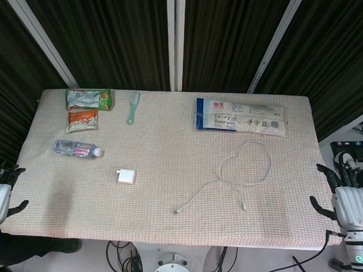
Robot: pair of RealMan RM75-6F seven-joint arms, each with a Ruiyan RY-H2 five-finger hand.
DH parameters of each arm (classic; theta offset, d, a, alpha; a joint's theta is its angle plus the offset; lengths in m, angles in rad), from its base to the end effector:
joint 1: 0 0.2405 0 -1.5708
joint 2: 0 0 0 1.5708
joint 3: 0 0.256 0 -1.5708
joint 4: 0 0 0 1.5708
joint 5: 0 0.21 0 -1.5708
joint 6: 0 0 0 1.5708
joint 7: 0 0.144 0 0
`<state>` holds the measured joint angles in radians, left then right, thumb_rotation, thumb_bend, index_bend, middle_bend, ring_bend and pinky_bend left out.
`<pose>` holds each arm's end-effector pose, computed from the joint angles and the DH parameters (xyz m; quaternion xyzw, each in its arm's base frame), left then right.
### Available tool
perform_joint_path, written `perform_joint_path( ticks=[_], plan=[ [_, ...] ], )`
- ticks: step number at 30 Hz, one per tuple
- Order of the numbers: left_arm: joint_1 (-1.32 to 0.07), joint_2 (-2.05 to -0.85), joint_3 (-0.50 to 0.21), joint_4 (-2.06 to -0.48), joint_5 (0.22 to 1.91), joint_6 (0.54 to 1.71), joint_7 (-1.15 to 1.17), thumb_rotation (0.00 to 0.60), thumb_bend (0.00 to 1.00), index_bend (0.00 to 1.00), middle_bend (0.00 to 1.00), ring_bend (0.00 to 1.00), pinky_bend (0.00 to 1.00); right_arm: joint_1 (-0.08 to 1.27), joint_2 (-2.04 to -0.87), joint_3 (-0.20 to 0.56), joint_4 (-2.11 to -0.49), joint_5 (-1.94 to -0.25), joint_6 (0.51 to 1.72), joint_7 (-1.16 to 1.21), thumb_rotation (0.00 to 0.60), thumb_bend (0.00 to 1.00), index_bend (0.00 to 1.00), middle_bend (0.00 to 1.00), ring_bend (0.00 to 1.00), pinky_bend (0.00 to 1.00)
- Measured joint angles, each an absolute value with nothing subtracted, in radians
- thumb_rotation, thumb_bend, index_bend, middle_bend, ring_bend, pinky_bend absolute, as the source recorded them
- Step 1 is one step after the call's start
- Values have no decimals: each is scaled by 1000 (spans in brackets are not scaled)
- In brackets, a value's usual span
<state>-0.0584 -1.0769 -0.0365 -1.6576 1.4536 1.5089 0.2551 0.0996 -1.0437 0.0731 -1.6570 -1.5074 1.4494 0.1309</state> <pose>-0.3156 0.1694 0.1722 -0.6186 -0.3267 -0.2976 0.6497 -0.3036 -0.1900 0.1770 0.5815 -0.4144 0.4218 0.5587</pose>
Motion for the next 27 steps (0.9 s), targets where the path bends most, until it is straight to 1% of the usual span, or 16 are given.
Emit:
perform_joint_path(
  ticks=[9, 13, 16, 20, 23, 27],
  plan=[
    [-53, -1087, -35, -1651, 1453, 1513, 243, 600, 116, 216, 183, 32, 3, 117, -1041, 70, -1662, -1519, 1425, 138, 600, 227, 126, 198, 31, 95],
    [-50, -1096, -36, -1648, 1457, 1521, 231, 600, 115, 216, 183, 31, 3, 142, -1036, 67, -1667, -1557, 1403, 146, 600, 227, 126, 198, 31, 95],
    [-51, -1099, -38, -1650, 1462, 1523, 229, 600, 115, 216, 183, 31, 3, 186, -1027, 63, -1683, -1607, 1359, 144, 600, 227, 126, 200, 35, 95],
    [-56, -1099, -41, -1657, 1471, 1525, 231, 600, 115, 216, 183, 31, 3, 272, -1017, 61, -1722, -1673, 1260, 117, 600, 227, 125, 217, 44, 95],
    [-61, -1103, -42, -1660, 1476, 1520, 231, 600, 115, 216, 183, 31, 3, 353, -1018, 65, -1756, -1704, 1151, 85, 600, 228, 140, 223, 44, 95],
    [-64, -1107, -41, -1659, 1478, 1513, 227, 600, 116, 216, 183, 31, 3, 484, -1044, 79, -1796, -1718, 965, 34, 600, 237, 178, 236, 43, 95]
  ],
)
